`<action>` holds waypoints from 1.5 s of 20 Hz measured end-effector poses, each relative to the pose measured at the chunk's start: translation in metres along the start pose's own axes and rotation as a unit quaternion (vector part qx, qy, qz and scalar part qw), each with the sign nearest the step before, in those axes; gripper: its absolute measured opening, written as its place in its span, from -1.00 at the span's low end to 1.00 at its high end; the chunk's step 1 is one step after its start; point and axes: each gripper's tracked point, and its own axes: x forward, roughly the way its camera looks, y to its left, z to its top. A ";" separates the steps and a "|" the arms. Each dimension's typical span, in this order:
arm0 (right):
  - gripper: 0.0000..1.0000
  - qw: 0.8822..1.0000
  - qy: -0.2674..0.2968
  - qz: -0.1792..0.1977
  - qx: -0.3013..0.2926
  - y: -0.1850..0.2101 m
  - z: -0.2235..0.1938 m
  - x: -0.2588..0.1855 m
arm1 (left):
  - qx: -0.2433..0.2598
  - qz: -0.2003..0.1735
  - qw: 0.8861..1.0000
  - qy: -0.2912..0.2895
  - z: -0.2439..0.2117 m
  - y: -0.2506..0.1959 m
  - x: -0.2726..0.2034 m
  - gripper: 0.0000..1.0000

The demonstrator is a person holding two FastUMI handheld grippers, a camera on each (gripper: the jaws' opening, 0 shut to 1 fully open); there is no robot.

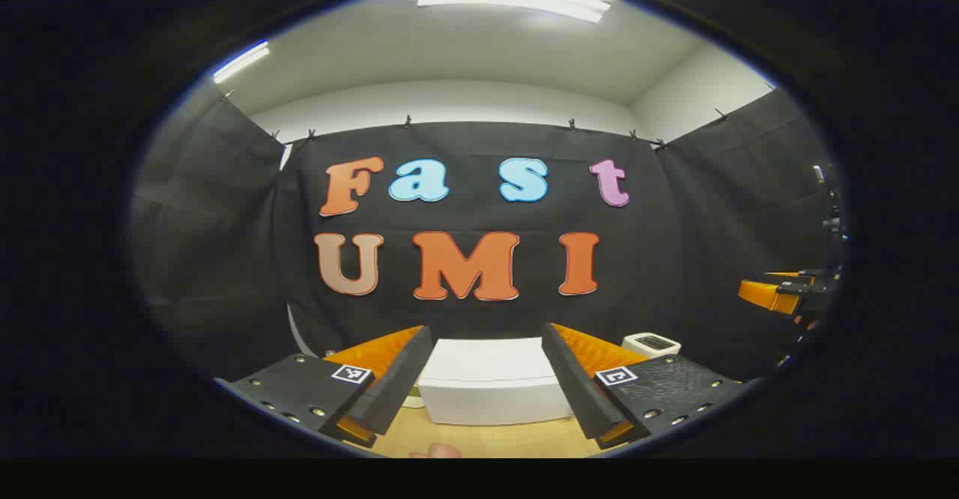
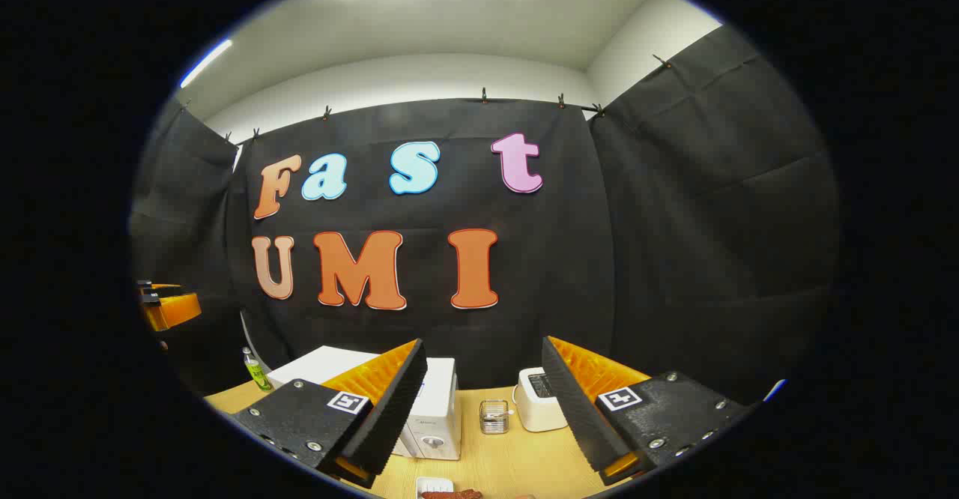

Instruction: Open the microwave oven with the left hand, put the food in, and close the microwave oven.

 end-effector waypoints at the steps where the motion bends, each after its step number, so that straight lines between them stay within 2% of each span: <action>1: 0.91 1.000 0.000 0.002 0.001 0.001 0.000 -0.002 | 0.000 0.000 1.000 0.002 -0.001 0.000 0.000 0.90; 2: 0.92 1.000 0.000 0.005 0.001 0.003 -0.001 -0.002 | 0.001 0.002 1.000 0.004 -0.002 0.001 0.000 0.83; 3: 0.92 1.000 0.000 0.007 0.002 0.003 -0.001 -0.002 | 0.000 0.002 1.000 0.004 -0.002 0.000 0.000 0.90; 4: 0.92 1.000 0.001 0.008 0.002 0.004 -0.001 -0.001 | -0.002 0.001 1.000 0.004 -0.002 0.000 0.000 0.84; 12: 0.92 1.000 0.005 0.006 0.008 -0.001 -0.008 -0.001 | -0.009 -0.011 1.000 0.007 -0.008 -0.013 0.000 0.84; 14: 0.92 1.000 0.005 0.006 0.009 -0.003 -0.009 -0.003 | -0.009 -0.011 1.000 0.007 -0.006 -0.014 -0.001 0.77; 18: 0.92 1.000 0.000 0.003 0.013 -0.006 -0.006 -0.002 | -0.010 -0.017 1.000 0.007 -0.015 -0.025 0.001 0.84; 21: 0.91 1.000 -0.003 0.003 0.022 -0.009 -0.010 -0.002 | -0.008 -0.030 0.999 0.008 -0.031 -0.045 0.007 0.84; 22: 0.91 1.000 -0.001 0.002 0.023 -0.010 -0.012 0.000 | -0.011 -0.034 0.999 0.006 -0.035 -0.051 0.010 0.77; 24: 0.91 1.000 0.003 0.002 0.023 -0.010 -0.018 0.001 | -0.015 -0.040 0.999 0.002 -0.047 -0.064 0.015 0.90; 25: 0.99 1.000 0.005 0.003 0.021 -0.011 -0.020 0.001 | -0.019 -0.046 0.999 0.000 -0.053 -0.073 0.018 0.90; 26: 0.91 1.000 0.008 0.002 0.020 -0.012 -0.023 0.001 | -0.027 -0.052 0.998 0.001 -0.061 -0.081 0.021 0.92; 27: 0.99 1.000 0.010 0.002 0.019 -0.015 -0.026 0.001 | -0.036 -0.056 0.998 0.001 -0.071 -0.090 0.025 0.92; 28: 0.91 1.000 0.011 0.001 0.020 -0.015 -0.027 0.001 | -0.038 -0.059 0.997 0.001 -0.081 -0.097 0.028 0.84; 30: 0.91 1.000 0.014 0.000 0.020 -0.018 -0.033 0.003 | -0.031 -0.062 0.998 0.002 -0.105 -0.109 0.037 0.90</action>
